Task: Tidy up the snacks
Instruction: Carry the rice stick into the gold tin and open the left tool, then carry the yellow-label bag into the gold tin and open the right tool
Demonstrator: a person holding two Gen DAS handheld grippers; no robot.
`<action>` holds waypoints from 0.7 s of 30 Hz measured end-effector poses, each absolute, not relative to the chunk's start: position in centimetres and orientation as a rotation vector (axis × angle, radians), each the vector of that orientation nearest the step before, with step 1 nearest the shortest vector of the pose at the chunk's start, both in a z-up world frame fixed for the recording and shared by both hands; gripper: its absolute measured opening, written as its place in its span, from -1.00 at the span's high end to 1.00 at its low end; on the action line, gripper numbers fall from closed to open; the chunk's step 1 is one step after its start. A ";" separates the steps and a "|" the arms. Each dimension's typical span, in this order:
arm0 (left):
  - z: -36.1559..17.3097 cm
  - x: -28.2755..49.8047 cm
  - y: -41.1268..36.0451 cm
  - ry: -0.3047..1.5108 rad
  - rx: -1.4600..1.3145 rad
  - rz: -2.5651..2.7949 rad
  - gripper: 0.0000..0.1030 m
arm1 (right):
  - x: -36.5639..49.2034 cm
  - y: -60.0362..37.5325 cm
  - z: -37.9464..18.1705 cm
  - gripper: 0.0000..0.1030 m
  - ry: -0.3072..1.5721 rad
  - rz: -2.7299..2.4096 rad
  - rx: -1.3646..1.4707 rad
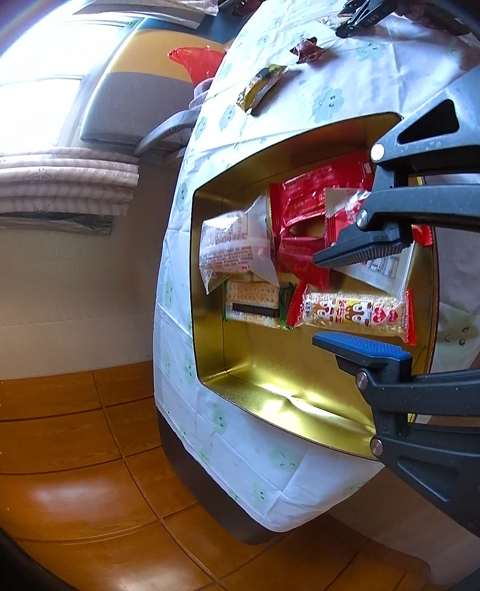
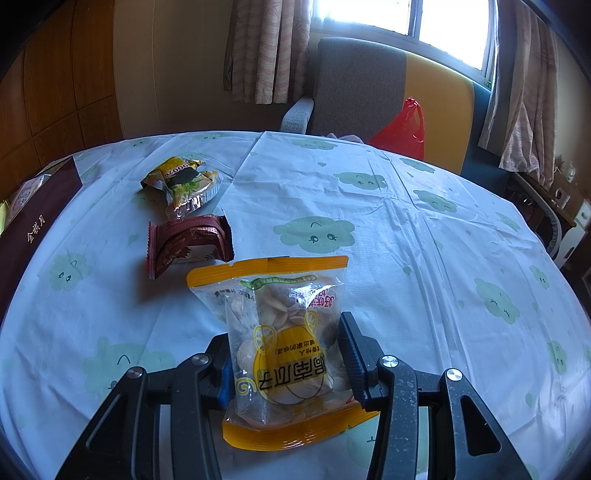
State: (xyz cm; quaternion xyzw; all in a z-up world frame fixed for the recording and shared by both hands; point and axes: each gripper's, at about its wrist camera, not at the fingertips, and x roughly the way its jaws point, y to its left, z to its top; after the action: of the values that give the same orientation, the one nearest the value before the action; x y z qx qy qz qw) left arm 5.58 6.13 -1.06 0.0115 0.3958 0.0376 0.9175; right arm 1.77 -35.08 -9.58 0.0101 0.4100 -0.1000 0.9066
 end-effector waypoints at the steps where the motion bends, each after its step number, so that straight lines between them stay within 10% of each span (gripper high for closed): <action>1: -1.0 5.5 6.0 0.814 0.025 0.074 0.29 | 1.8 -35.1 -9.6 0.07 0.846 -0.207 0.021; 21: -0.9 4.3 5.8 0.804 0.037 0.061 0.29 | 1.7 -34.6 -9.4 0.16 0.849 -0.216 0.004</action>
State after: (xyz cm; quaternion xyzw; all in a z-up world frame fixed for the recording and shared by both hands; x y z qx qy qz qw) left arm 4.33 5.81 -0.85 0.0180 0.3912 0.0297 0.9196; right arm 1.71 -34.61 -9.43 0.0017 0.4112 -0.1044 0.9056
